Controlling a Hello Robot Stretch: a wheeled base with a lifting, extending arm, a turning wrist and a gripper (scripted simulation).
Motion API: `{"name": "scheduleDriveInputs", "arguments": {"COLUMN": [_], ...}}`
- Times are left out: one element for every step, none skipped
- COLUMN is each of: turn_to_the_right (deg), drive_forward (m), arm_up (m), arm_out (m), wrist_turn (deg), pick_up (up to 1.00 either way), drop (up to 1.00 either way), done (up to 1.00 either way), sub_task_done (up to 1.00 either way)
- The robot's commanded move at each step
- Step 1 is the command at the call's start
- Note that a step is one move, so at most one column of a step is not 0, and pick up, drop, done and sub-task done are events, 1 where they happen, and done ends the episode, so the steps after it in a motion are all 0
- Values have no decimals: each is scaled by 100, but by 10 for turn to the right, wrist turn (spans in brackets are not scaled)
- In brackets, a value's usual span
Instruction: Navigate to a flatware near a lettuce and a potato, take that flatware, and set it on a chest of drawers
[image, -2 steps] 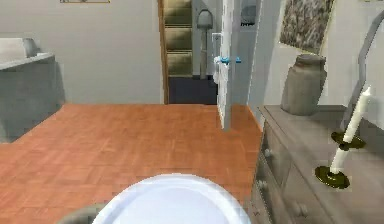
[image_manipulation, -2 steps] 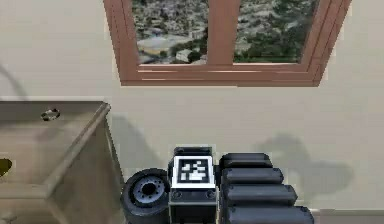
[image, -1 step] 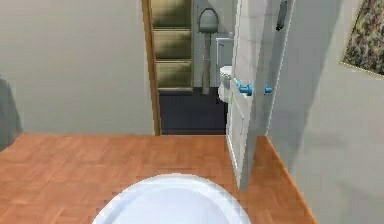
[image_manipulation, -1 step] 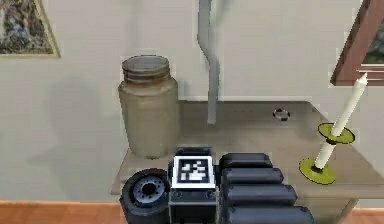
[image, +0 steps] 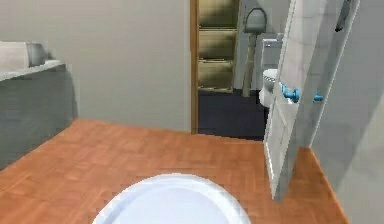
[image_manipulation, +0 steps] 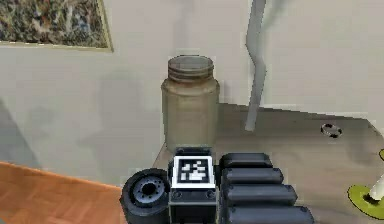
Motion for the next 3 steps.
{"name": "scheduleDriveInputs", "arguments": {"turn_to_the_right": [0,120,0], "drive_forward": [15,0,100], "arm_up": [0,0,0], "arm_out": [0,0,0], "wrist_turn": [0,0,0], "pick_up": [0,0,0], "drop": [0,0,0], "done": [0,0,0], "sub_task_done": [0,0,0]}}
